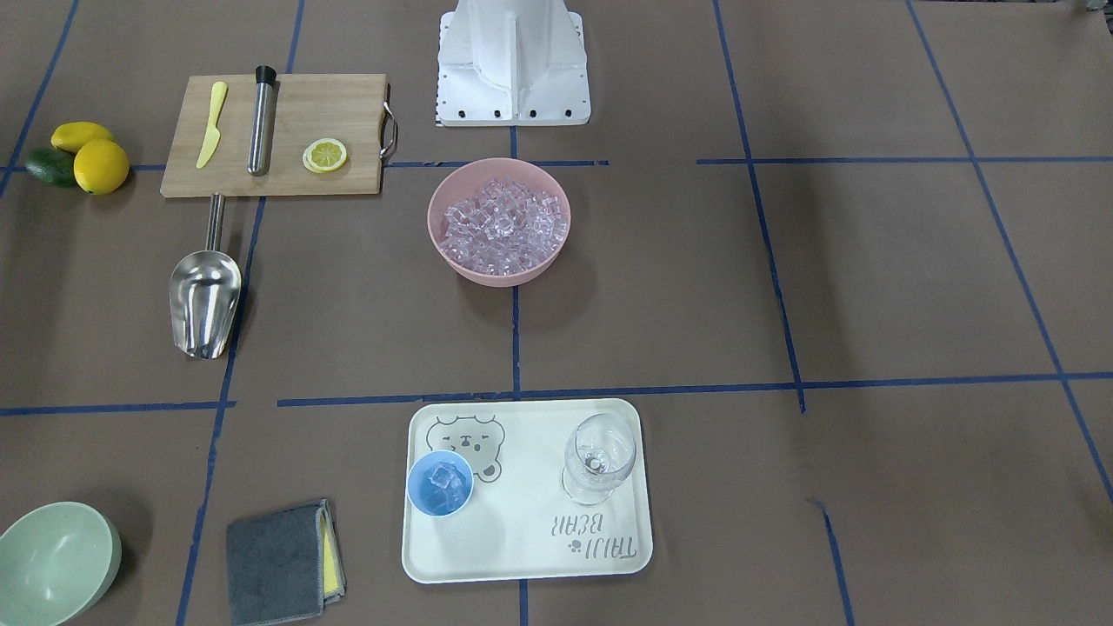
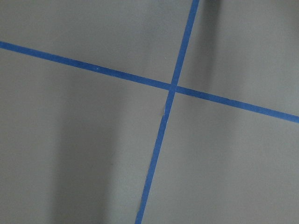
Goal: Put ice in cup with scoop
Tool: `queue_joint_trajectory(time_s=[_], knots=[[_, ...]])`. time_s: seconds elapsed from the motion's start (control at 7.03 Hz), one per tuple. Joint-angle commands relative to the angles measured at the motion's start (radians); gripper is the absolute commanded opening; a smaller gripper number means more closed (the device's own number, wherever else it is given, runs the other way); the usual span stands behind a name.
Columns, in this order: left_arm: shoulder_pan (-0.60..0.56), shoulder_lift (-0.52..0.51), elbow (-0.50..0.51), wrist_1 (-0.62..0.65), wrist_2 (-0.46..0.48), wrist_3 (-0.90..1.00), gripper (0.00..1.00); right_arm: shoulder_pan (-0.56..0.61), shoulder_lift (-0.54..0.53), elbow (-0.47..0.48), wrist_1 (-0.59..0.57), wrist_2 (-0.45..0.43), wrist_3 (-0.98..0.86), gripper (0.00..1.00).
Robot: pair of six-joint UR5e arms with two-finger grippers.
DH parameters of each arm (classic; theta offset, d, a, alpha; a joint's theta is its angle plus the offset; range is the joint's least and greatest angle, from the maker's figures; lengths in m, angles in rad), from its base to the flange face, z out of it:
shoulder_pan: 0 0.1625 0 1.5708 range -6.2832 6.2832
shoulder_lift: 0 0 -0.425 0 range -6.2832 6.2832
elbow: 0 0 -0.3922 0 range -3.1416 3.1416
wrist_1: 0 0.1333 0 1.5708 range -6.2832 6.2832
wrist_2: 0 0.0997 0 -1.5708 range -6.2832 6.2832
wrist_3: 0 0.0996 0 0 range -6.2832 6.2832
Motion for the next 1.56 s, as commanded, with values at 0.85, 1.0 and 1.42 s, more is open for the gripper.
queue_joint_trajectory(time_s=[0.85, 1.0, 1.42], knots=[[-0.003, 0.018, 0.059, -0.083, 0.002, -0.111, 1.0, 0.0, -0.001, -0.002, -0.001, -0.001, 0.005, 1.0], [-0.003, 0.023, 0.053, -0.086, 0.002, -0.182, 1.0, 0.0, -0.001, -0.002, -0.001, -0.001, 0.005, 1.0], [-0.002, 0.021, 0.055, -0.085, 0.002, -0.181, 1.0, 0.0, -0.001, -0.005, -0.001, -0.001, 0.003, 1.0]])
